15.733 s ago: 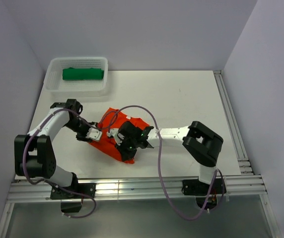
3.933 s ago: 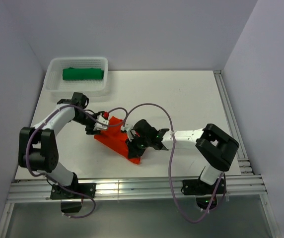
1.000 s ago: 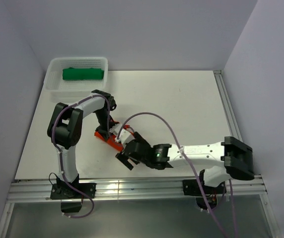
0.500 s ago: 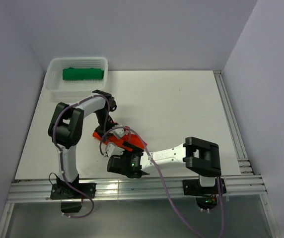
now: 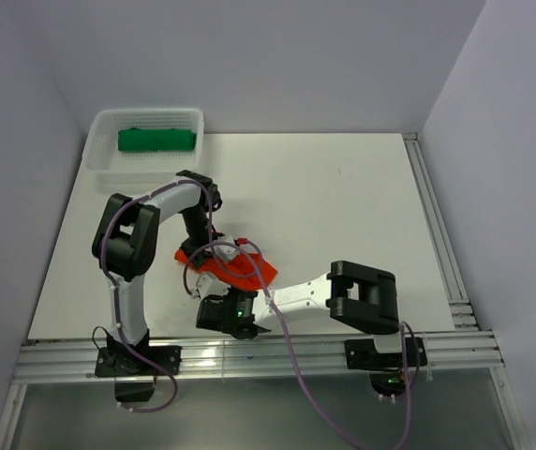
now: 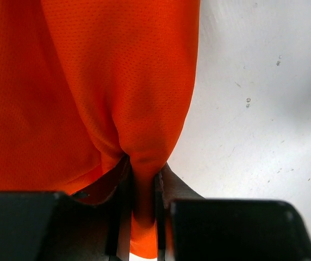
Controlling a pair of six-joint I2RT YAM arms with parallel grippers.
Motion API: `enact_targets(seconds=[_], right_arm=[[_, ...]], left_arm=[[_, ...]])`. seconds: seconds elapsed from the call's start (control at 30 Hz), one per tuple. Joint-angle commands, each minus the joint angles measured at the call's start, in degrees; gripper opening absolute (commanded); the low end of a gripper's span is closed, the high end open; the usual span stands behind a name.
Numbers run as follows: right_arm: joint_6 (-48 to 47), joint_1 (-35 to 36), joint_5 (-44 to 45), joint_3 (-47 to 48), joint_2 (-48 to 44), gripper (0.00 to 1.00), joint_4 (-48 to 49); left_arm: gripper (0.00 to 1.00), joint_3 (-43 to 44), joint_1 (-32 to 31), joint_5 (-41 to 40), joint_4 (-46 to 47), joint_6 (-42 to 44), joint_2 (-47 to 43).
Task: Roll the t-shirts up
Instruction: Roll the tshirt
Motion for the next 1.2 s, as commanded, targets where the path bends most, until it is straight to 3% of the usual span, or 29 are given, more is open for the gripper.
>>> enact_targets(seconds=[0.0,0.33,0.5,0.63,1.17], right_arm=[[6.3,-0.7,-4.8,-2.2,-4.5,0.00,3.0],[10.0,-8.0,-22.3,-20.7,-19.8,0.00,25.4],[13.1,-14.2,-33.7,-28.7,-25.5,0.00,36.3],[15.6,-17.4,-40.2,-33.7,-25.5,0.00,45.2],[22.4,-23.1,-57.7,-36.5,-14.5,0.00,59.4]], left_arm=[[0.20,-0.5,-0.3,2.9,2.9,-0.7,0.7],[0.24,-2.7,2.4,10.6,9.8,-4.2,-6.6],[0.27,-10.9,4.2,14.4,22.5,-7.7,-14.5],[0.34,-15.8,5.1,16.2,29.4,-10.5,-20.8],[0.36,-24.5,9.7,19.2,43.4,-14.7,-33.3]])
